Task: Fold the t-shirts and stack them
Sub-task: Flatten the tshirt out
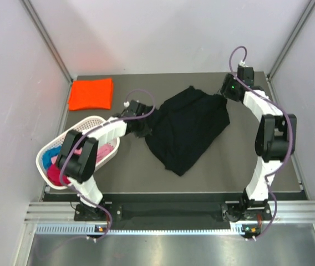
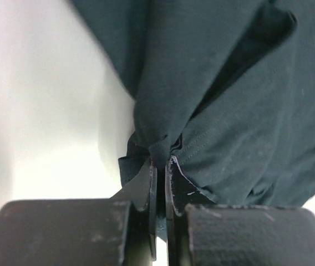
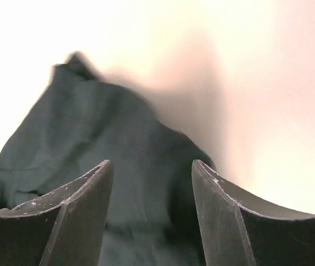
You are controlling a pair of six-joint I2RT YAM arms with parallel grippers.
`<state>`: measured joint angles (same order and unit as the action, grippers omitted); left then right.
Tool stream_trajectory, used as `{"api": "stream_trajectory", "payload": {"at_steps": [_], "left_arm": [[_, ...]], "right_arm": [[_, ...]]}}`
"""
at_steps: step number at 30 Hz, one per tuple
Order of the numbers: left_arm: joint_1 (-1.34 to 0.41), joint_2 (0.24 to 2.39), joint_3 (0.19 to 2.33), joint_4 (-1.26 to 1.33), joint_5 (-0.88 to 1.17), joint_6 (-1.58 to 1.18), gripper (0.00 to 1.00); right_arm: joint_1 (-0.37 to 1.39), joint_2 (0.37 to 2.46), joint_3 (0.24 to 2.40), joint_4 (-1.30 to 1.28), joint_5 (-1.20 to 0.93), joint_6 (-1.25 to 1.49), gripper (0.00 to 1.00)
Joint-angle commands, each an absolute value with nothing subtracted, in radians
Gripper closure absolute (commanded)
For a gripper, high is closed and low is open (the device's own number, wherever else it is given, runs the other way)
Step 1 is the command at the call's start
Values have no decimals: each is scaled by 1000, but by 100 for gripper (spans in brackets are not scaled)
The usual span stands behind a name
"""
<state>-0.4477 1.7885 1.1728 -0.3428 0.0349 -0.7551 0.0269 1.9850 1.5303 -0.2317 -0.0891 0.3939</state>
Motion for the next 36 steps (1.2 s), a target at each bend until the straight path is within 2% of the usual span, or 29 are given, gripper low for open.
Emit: {"api": "stream_trajectory", "payload": {"at_steps": [1, 5, 9, 14, 15, 17, 21, 26, 36], "left_arm": [[-456, 1652, 1057, -284, 34, -807, 100], [-457, 1617, 1002, -276, 89, -793, 100], [-466, 1577, 976, -302, 106, -770, 99], [-469, 1520, 945, -321, 71, -753, 89], [-469, 1517, 936, -322, 69, -755, 83], [-469, 1508, 930, -327, 66, -761, 76], [-469, 1491, 939, -367, 29, -752, 69], [-469, 1450, 951, -413, -41, -735, 59], [-469, 1425, 931, -387, -18, -718, 58]], "right_arm": [[43, 1791, 1562, -481, 27, 394, 41], [113, 1613, 1366, -541, 77, 492, 43], [282, 1474, 1110, -532, 89, 616, 44], [492, 1361, 973, -482, 146, 765, 50], [562, 1355, 950, -454, 158, 808, 51], [667, 1359, 937, -414, 187, 843, 54], [794, 1429, 946, -425, 287, 871, 55], [811, 1520, 943, -428, 388, 913, 55], [811, 1627, 920, -315, 388, 902, 51]]}}
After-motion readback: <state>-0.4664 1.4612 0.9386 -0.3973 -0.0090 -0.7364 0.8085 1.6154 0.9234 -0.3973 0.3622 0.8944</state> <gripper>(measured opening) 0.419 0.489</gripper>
